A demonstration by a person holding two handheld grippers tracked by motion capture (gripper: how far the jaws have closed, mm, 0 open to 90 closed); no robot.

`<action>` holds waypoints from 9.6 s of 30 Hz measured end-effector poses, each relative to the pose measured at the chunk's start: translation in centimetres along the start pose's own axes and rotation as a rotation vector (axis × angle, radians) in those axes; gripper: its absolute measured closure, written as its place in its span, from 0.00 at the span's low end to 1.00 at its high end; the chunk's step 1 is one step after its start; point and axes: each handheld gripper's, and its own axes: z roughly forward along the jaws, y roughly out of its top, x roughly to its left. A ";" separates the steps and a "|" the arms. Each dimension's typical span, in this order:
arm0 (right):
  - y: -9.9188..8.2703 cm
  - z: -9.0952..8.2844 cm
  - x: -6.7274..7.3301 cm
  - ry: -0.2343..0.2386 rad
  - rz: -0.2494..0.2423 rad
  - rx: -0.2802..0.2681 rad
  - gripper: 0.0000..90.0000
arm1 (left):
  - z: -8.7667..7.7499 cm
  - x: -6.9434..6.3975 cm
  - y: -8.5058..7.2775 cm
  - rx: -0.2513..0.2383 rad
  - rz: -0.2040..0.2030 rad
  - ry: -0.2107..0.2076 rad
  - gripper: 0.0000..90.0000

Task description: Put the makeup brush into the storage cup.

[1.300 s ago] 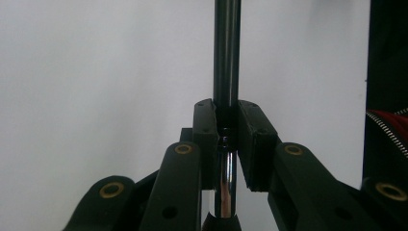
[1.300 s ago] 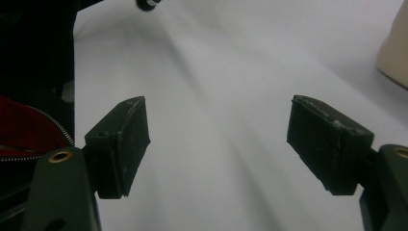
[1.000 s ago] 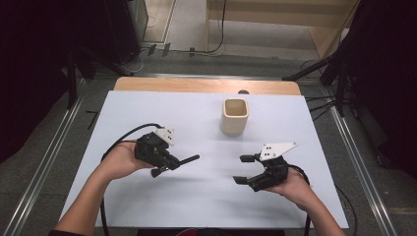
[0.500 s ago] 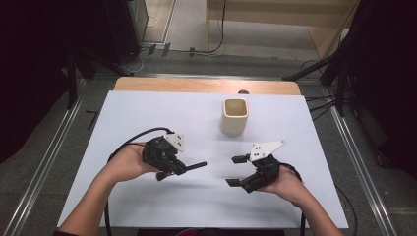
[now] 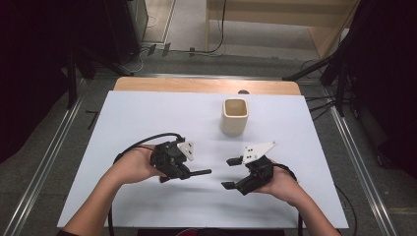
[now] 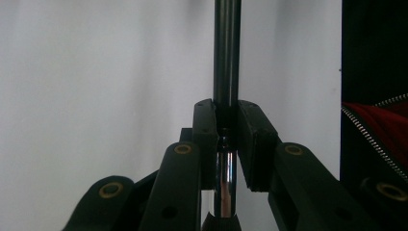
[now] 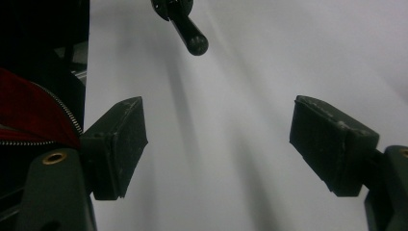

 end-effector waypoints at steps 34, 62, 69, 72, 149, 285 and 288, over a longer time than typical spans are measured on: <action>1.7 3.5 1.1 0.020 -0.045 0.089 0.34 | 1.2 -0.4 2.4 0.119 0.102 0.002 0.88; 2.8 5.2 1.3 0.108 -0.032 0.126 0.82 | 1.9 -1.0 3.2 0.117 0.116 -0.004 0.88; 2.7 5.4 1.3 0.119 -0.046 0.133 0.87 | 2.2 -1.0 3.2 0.125 0.106 -0.009 0.88; 2.7 5.4 1.3 0.126 -0.053 0.138 0.88 | 2.2 -0.9 3.1 0.123 0.111 -0.011 0.87; -0.2 -0.4 2.4 -0.199 0.189 -0.020 0.89 | -0.3 -1.0 -4.6 -0.470 -0.471 0.064 0.30; -2.1 7.2 8.2 -0.300 0.490 -0.582 0.89 | 2.0 -0.6 -3.9 -0.847 -0.855 -0.103 0.76; -2.1 7.3 8.3 -0.301 0.485 -0.579 0.89 | 1.9 -0.6 -4.0 -0.848 -0.860 -0.113 0.77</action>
